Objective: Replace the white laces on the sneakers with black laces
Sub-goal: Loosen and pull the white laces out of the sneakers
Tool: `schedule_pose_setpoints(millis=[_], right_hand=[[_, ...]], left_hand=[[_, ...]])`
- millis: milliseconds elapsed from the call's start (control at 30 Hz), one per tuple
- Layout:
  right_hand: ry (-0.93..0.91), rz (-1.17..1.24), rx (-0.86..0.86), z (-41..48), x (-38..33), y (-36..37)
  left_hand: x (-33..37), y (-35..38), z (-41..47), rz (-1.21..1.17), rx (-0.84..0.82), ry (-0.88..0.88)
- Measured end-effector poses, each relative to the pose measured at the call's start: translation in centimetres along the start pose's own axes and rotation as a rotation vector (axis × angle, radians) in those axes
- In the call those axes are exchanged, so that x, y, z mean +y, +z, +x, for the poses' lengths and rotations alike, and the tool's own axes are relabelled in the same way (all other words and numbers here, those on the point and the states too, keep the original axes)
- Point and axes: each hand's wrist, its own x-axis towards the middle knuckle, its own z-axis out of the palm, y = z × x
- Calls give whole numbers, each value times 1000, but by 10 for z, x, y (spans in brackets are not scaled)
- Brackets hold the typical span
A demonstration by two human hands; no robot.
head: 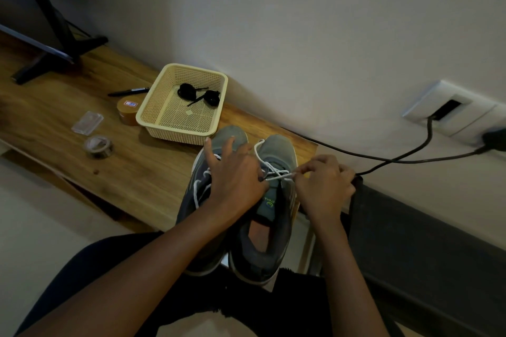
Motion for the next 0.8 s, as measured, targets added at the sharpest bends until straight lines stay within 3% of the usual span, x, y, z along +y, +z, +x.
schedule_pose_setpoints(millis=[100,400,567,800], right_hand=[[80,37,-27,-1,-1,-1],[-75,-5,-195,-5,-9,3],[-183,-105,-231,-8,-11,11],[-179,-76,-197,-3,-6,12]], left_hand=[[0,-1,0,-7,-2,2],[0,-3,-1,15,-35,-13],[0,-3,-2,34,-29,4],[0,-2,-3,7,-4,18]])
